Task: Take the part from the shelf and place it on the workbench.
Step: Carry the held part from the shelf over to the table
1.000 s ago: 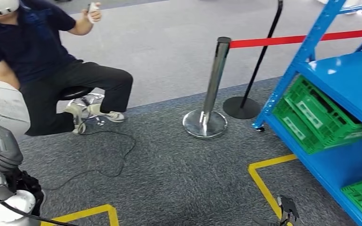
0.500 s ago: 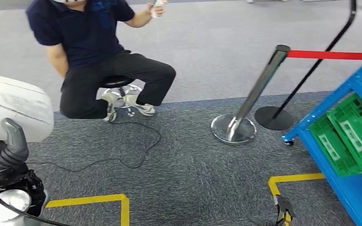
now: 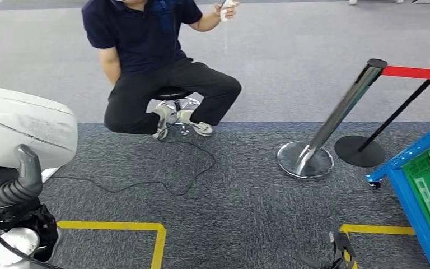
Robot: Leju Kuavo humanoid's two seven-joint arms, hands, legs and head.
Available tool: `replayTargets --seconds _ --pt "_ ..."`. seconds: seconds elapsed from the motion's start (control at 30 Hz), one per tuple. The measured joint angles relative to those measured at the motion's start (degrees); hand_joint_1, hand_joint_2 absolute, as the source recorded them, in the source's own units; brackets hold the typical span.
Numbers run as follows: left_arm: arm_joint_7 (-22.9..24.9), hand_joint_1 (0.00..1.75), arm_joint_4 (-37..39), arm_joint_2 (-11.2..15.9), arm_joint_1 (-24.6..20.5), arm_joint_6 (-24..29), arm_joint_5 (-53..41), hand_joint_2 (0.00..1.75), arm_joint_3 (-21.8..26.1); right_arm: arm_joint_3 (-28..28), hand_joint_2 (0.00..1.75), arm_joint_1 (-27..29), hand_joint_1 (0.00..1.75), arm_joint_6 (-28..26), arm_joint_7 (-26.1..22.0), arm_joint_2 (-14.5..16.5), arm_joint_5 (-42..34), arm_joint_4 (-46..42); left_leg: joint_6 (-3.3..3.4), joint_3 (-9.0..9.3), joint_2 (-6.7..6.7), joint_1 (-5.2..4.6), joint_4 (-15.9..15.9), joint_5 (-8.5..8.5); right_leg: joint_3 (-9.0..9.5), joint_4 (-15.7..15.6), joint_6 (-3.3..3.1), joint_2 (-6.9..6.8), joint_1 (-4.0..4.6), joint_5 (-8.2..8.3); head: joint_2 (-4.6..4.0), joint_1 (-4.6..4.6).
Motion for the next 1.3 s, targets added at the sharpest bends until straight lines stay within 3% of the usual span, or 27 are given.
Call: replayTargets --seconds 0.07,0.1,0.13,0.2,0.23,0.3,0.33,0.37,0.4,0.47,0.53,0.57,0.6,0.63,0.7,0.77,0.83,0.9,0.97,1.07,1.13,1.17,1.2,1.23,1.3 --pt "-0.1 1.75 0.0 0.0 0.1 -0.2 -0.1 1.75 0.0 0.3 1.75 0.2 0.0 0.0 0.0 0.0 -0.1 0.0 -0.05 -3.41 1.33 -0.02 7.4 -3.16 -0.04 0.0 -0.29 -1.56 0.32 -0.07 0.0 -0.05" --pt "-0.1 1.75 0.0 0.0 0.2 -0.3 -0.2 1.75 0.0 0.5 1.75 0.2 0.0 0.0 0.0 -0.1 -0.2 0.0 0.02 -4.25 1.46 -0.04 9.3 -3.5 -0.05 0.0 -0.35 -2.33 0.44 -0.1 0.0 -0.06" --pt "-0.1 1.75 0.0 0.0 0.2 -0.3 -0.3 1.75 0.0 0.7 1.75 0.2 0.0 0.1 0.0 -0.1 -0.3 0.0 0.16 -4.08 1.51 -0.09 9.2 -2.81 -0.04 0.0 -0.39 -3.02 0.52 -0.13 0.0 -0.06" --pt "-0.1 1.75 0.0 0.0 0.2 -0.3 -0.4 1.75 0.0 1.0 1.75 0.1 0.0 0.1 -0.1 -0.1 -0.5 0.0 0.63 -0.81 2.37 -0.34 3.5 0.62 0.08 0.0 -0.36 -4.24 0.6 -0.19 0.0 -0.06" --pt "-0.2 1.75 0.0 0.0 0.2 -0.4 -0.6 1.75 0.0 1.1 1.75 0.0 0.0 0.1 -0.1 -0.1 -0.5 0.0 0.88 1.29 3.69 -0.66 -0.3 1.97 0.12 0.1 -0.23 -4.75 0.75 -0.29 0.0 -0.08" --pt "-0.2 1.75 0.0 0.0 0.0 -0.8 -1.0 1.75 0.0 1.3 1.75 -0.1 0.0 0.0 -0.2 -0.1 -0.7 0.0 1.51 3.75 5.7 -1.19 -5.2 3.02 0.13 0.2 0.15 -5.74 1.1 -0.5 0.0 -0.02" --pt "-0.1 1.75 0.0 0.1 0.0 -1.3 -1.3 1.75 0.0 1.4 1.75 -0.1 0.0 0.0 -0.2 -0.1 -0.8 0.0 1.77 3.96 5.91 -1.38 -5.9 2.88 0.15 0.2 0.35 -6.26 1.27 -0.58 0.0 0.02" --pt "0.2 1.75 0.0 0.2 0.1 -2.0 -1.9 1.75 0.0 1.6 1.75 -0.1 0.0 -0.1 -0.2 -0.1 -1.0 0.0 2.11 3.85 5.31 -1.37 -6.0 2.95 0.23 0.1 0.54 -6.82 1.3 -0.64 0.0 0.07" --pt "0.7 1.75 0.0 0.5 0.1 -2.8 -2.6 1.75 -0.1 1.7 1.75 -0.1 0.0 -0.1 -0.1 -0.2 -1.2 -0.1 2.37 3.82 4.77 -1.28 -6.2 3.07 0.21 0.2 0.79 -6.89 1.24 -0.83 0.01 0.09" --pt "1.7 1.75 0.1 1.2 0.0 -4.8 -4.3 1.75 -0.5 2.1 1.75 -0.2 0.0 0.0 -0.1 -0.3 -1.6 -0.1 2.96 3.85 3.66 -0.94 -6.4 3.31 -0.87 2.7 1.43 -5.14 1.08 -2.52 0.01 0.24" --pt "2.0 1.75 0.3 1.7 -0.2 -6.3 -5.3 1.75 -1.0 2.4 1.75 -0.2 0.0 0.2 0.0 -0.5 -1.8 -0.1 3.36 3.82 2.59 -0.72 -6.4 3.39 -4.17 9.7 1.86 -2.71 0.95 -5.9 0.0 0.5" --pt "2.4 1.75 0.4 1.8 -0.2 -7.1 -5.2 1.75 -1.1 2.6 1.75 -0.1 0.0 0.3 0.0 -0.6 -2.0 -0.1 3.44 3.79 1.98 -0.71 -6.4 3.4 -6.1 13.5 1.93 -2.25 0.92 -7.31 0.0 0.56" --pt "3.0 1.75 0.5 2.0 -0.2 -7.9 -4.4 1.75 -1.2 2.7 1.75 0.0 0.0 0.3 0.1 -0.7 -2.1 -0.1 3.47 3.79 1.37 -0.71 -6.4 3.39 -7.47 16.0 1.97 -2.08 0.92 -7.88 0.0 0.57" --pt "3.8 1.75 0.7 2.0 -0.2 -8.7 -3.3 1.75 -1.2 2.8 1.75 0.1 0.0 0.2 0.1 -0.8 -2.4 -0.1 3.45 3.81 0.73 -0.7 -6.3 3.41 -7.83 16.3 1.96 -2.0 0.89 -7.28 0.0 0.58" --pt "5.1 1.75 0.9 2.1 -0.1 -10.4 -1.2 1.75 -1.2 3.0 1.75 0.2 0.0 0.2 0.2 -1.0 -2.8 -0.1 3.3 3.89 -0.55 -0.59 -6.3 3.45 -5.47 10.7 1.93 -1.44 0.69 -3.48 0.0 0.58" --pt "5.5 1.75 1.0 2.3 0.0 -11.8 0.4 1.75 -1.2 3.3 1.75 0.2 0.0 0.2 0.2 -1.2 -3.1 -0.1 2.83 3.7 -1.74 -0.59 -6.1 3.52 -1.98 3.4 2.01 0.81 0.17 -0.61 0.0 0.56" --pt "6.2 1.75 1.0 2.6 0.1 -13.5 2.4 1.75 -1.2 3.5 1.75 0.3 0.0 0.1 0.2 -1.2 -3.3 -0.1 2.1 3.22 -2.8 -0.54 -6.0 3.86 -0.65 0.8 1.84 2.17 -0.02 -0.24 0.0 0.57" --pt "6.6 1.75 1.0 2.9 0.3 -14.4 3.6 1.75 -1.2 3.7 1.75 0.4 0.0 0.1 0.2 -1.2 -3.5 -0.1 1.42 2.92 -3.58 -0.33 -6.1 4.15 -0.58 0.6 1.19 1.32 0.08 -0.01 0.0 0.58" --pt "6.6 1.75 1.0 3.3 0.3 -14.6 3.8 1.75 -1.2 3.8 1.75 0.3 0.0 0.1 0.2 -1.3 -3.5 -0.1 0.94 2.08 -2.27 -0.41 -4.5 2.81 -0.5 0.2 0.41 0.35 0.04 0.31 0.0 0.34" --pt "7.1 1.75 1.1 3.6 0.3 -15.1 4.0 1.75 -1.3 3.8 1.75 0.5 0.0 0.1 0.2 -1.5 -3.6 -0.1 0.45 -2.48 0.96 -0.49 5.5 -2.45 -0.51 0.0 -0.31 -1.42 0.3 0.4 0.0 -0.01" --pt "7.4 1.75 1.3 3.8 0.5 -15.4 3.8 1.75 -1.2 3.8 1.75 0.7 0.0 0.1 0.3 -1.6 -3.9 -0.1 0.39 -4.26 1.43 -0.48 9.8 -3.44 -0.53 0.0 -0.42 -2.72 0.47 0.35 0.0 -0.02" --pt "7.4 1.75 1.4 3.9 0.5 -15.4 3.7 1.75 -1.2 3.8 1.75 0.7 0.0 0.1 0.3 -1.6 -4.0 -0.1 0.48 -3.64 1.53 -0.5 8.9 -2.4 -0.52 0.0 -0.41 -3.3 0.51 0.34 0.0 -0.02" --pt "7.3 1.75 1.4 3.9 0.5 -15.3 3.5 1.75 -1.1 3.9 1.75 0.7 0.0 0.1 0.3 -1.6 -4.1 -0.1 0.68 -1.99 1.86 -0.56 5.9 -0.66 -0.48 0.0 -0.4 -3.86 0.55 0.33 0.0 -0.02" --pt "7.2 1.75 1.4 4.0 0.5 -15.2 3.2 1.75 -1.1 3.9 1.75 0.6 0.0 0.1 0.3 -1.6 -4.2 -0.1 0.96 0.14 2.76 -0.71 2.2 1.1 -0.42 0.0 -0.36 -4.37 0.61 0.31 0.0 -0.02" --pt "7.0 1.75 1.4 3.9 0.3 -14.6 2.4 1.75 -1.0 4.0 1.75 0.5 0.0 0.0 0.1 -1.6 -4.5 -0.1 1.6 3.63 4.76 -1.17 -4.3 2.8 -0.44 0.2 0.0 -5.3 0.94 0.14 0.01 -0.03"
